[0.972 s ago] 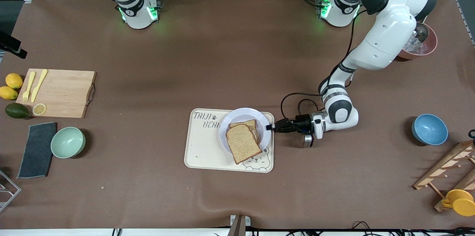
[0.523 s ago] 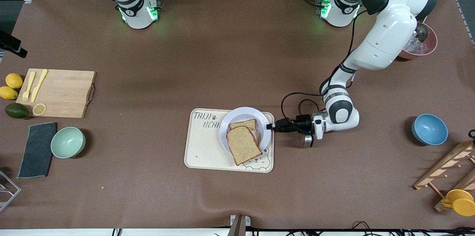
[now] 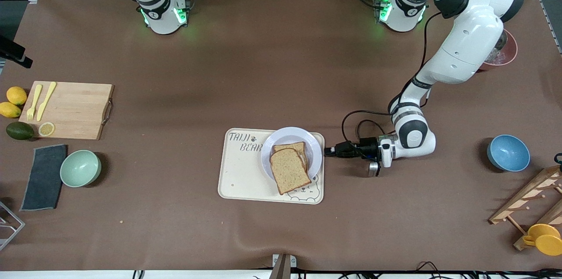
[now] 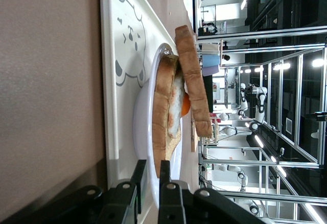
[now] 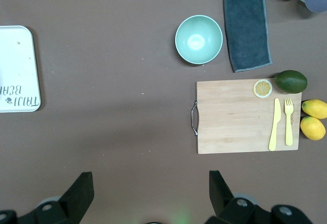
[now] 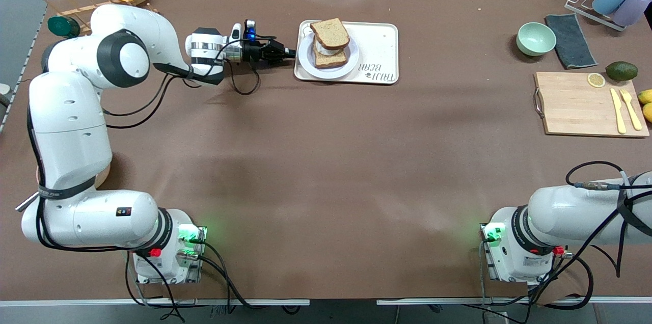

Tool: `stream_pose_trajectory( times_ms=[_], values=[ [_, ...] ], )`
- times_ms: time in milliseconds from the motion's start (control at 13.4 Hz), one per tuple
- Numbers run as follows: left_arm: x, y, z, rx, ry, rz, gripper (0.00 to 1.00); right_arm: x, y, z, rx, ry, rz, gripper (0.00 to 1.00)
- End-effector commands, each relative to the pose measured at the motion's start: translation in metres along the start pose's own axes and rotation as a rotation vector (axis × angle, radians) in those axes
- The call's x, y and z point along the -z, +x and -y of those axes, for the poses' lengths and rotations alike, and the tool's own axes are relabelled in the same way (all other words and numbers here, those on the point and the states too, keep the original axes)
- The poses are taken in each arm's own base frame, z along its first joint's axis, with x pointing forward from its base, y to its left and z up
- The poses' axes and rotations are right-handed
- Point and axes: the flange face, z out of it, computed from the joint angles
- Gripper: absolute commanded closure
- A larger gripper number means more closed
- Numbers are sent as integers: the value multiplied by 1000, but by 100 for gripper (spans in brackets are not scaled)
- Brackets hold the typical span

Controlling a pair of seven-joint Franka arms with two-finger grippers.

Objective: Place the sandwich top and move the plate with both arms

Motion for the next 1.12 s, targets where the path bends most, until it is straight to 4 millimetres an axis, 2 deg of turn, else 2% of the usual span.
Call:
stream_pose_trajectory(
  times_ms=[0,224,374,673,1046],
  values=[
    [17,-2,11,5,27,15,83,7,-1,-4,-6,-9,-5,0],
    [28,4,4,-6,32,32,83,7,-2,-3,-5,-8,-5,0],
    [30,8,-8,4,17,40,84,6,-1,-1,-7,-6,-2,0],
    [61,26,-35,53,61,62,85,2,1,0,-8,-5,5,0],
    [88,48,-70,121,82,138,85,-3,4,4,0,-5,15,0]
  ],
)
